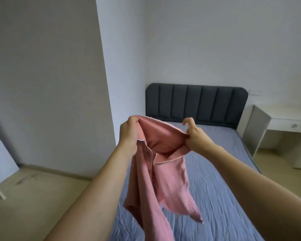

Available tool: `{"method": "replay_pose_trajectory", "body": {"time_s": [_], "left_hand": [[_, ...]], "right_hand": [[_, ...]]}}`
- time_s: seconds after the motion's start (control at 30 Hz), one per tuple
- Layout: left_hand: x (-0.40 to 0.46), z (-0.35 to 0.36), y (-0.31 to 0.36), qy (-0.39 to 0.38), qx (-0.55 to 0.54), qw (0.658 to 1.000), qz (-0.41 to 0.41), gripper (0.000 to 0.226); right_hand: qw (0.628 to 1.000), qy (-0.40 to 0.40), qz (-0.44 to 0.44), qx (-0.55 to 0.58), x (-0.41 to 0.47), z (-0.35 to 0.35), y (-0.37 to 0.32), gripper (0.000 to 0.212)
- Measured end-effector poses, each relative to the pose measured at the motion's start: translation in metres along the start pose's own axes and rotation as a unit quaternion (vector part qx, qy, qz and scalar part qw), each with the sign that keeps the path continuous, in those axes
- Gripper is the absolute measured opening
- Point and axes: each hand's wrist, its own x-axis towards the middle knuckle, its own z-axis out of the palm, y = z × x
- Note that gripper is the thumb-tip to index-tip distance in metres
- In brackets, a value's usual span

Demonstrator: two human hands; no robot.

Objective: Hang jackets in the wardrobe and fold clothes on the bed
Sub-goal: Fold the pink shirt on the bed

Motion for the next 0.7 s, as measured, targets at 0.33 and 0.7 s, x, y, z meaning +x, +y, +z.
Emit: {"method": "replay_pose_trajectory", "body": {"time_s": [0.33,0.7], "left_hand": [[-0.026,-0.022,-0.026,-0.154,0.295,0.923,0.193,0.038],[-0.047,-0.013,-0.025,-0.227,0.288,0.893,0.26,0.057]], "right_hand": [[0.859,-0.05,0.262,0.438,-0.025,0.004,0.018,0.031],[0.915,0.114,0.108,0.371,-0.032,-0.011,-0.022,0.046]]}}
